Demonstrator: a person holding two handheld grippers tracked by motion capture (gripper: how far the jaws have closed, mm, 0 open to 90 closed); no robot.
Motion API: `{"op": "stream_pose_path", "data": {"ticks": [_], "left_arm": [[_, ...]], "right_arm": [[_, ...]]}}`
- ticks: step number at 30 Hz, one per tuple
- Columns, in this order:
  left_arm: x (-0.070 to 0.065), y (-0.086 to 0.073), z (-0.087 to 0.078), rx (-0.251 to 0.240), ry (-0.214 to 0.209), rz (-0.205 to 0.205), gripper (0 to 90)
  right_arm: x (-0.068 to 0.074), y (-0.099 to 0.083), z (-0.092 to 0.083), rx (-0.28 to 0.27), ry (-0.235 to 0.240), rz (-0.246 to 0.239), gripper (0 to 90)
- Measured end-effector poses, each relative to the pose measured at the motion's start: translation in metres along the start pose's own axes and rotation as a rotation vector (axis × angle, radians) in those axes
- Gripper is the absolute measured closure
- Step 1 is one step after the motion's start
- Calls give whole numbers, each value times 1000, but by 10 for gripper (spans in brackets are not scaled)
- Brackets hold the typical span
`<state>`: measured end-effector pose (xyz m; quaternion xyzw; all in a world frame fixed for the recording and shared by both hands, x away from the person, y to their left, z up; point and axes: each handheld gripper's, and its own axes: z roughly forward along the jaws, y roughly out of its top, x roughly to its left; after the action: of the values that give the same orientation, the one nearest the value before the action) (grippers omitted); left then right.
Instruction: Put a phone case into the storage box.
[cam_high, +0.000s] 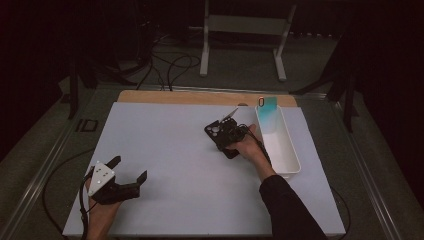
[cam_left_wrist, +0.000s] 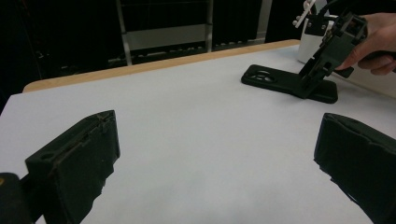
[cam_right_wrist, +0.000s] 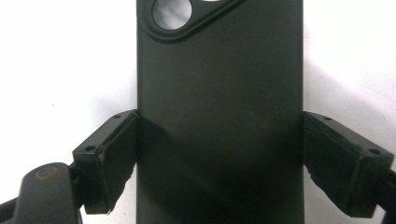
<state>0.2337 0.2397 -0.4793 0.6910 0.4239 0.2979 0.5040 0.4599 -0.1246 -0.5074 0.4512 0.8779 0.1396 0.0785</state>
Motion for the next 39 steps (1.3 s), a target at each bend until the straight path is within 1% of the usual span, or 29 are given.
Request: {"op": "stream_pose_path", "data": {"ticks": [2, 5, 6, 7, 8, 9, 11, 13, 14, 15, 16, 18, 19, 21, 22, 24, 25, 26, 27, 28, 30, 31, 32, 33, 34, 35, 36, 37, 39], "left_arm": [[0, 0, 0, 0, 0, -1, 11], [0, 0, 0, 1, 0, 2, 10], [0, 0, 0, 1, 0, 2, 11], [0, 0, 1, 3, 1, 2, 11], [0, 0, 1, 5, 1, 3, 11], [0, 0, 1, 5, 1, 3, 10], [-1, 0, 1, 6, 0, 3, 10], [-1, 0, 1, 8, 1, 2, 11], [-1, 0, 2, 9, 1, 2, 11], [-1, 0, 2, 9, 1, 2, 11], [-1, 0, 2, 9, 1, 2, 11], [-2, 0, 2, 12, 1, 2, 11], [-2, 0, 2, 13, 0, 3, 11], [-3, 1, 3, 15, -4, 3, 10], [-3, 1, 3, 15, -4, 3, 10], [-5, 2, 4, 15, -11, -1, 10], [-5, 2, 4, 15, -11, -1, 10], [-7, 4, 4, 17, -20, -1, 10], [-7, 4, 4, 17, -20, -1, 10], [-9, 5, 5, 19, -30, -8, 10], [-11, 8, 6, 18, -43, -10, 11], [-11, 8, 6, 18, -43, -10, 11], [-14, 10, 8, 18, -57, -11, 11], [-14, 10, 8, 18, -57, -11, 11], [-17, 12, 9, 22, -67, -9, 10], [-17, 12, 9, 22, -67, -9, 11], [-21, 14, 11, 26, -81, -5, 11], [-21, 14, 11, 26, -81, -5, 11], [-25, 16, 13, 33, -93, 6, 11]], "right_arm": [[3, -1, -1, -13, 5, 13, 154], [3, -2, -5, -50, 9, 15, 156], [3, -2, -5, -50, 9, 15, 156], [4, -3, -7, -66, 6, 23, 156], [3, -4, -13, -101, 27, 31, 156], [3, -4, -13, -101, 27, 31, 156], [4, -5, -22, -145, 39, 35, 155], [4, -6, -24, -157, 37, 37, 154], [6, -9, -35, -209, 52, 31, 153], [6, -9, -35, -209, 52, 31, 153], [7, -10, -39, -225, 53, 29, 153], [7, -10, -39, -225, 53, 29, 153], [10, -13, -51, -277, 62, 12, 152], [13, -15, -59, -314, 67, 9, 152], [13, -15, -59, -314, 67, 9, 152], [18, -19, -73, -384, 81, 15, 151], [18, -19, -73, -384, 81, 15, 151], [21, -21, -80, -424, 89, 14, 150], [21, -21, -80, -424, 89, 14, 150], [24, -23, -86, -453, 99, 10, 150], [28, -26, -91, -482, 107, 3, 150], [28, -26, -91, -482, 107, 3, 150], [32, -28, -96, -516, 118, -3, 149], [32, -28, -96, -516, 118, -3, 149], [36, -30, -100, -543, 133, -10, 149], [36, -30, -100, -543, 133, -10, 149], [39, -32, -103, -565, 143, -11, 149], [39, -32, -103, -565, 143, -11, 149], [44, -33, -106, -593, 157, -11, 149]]}}
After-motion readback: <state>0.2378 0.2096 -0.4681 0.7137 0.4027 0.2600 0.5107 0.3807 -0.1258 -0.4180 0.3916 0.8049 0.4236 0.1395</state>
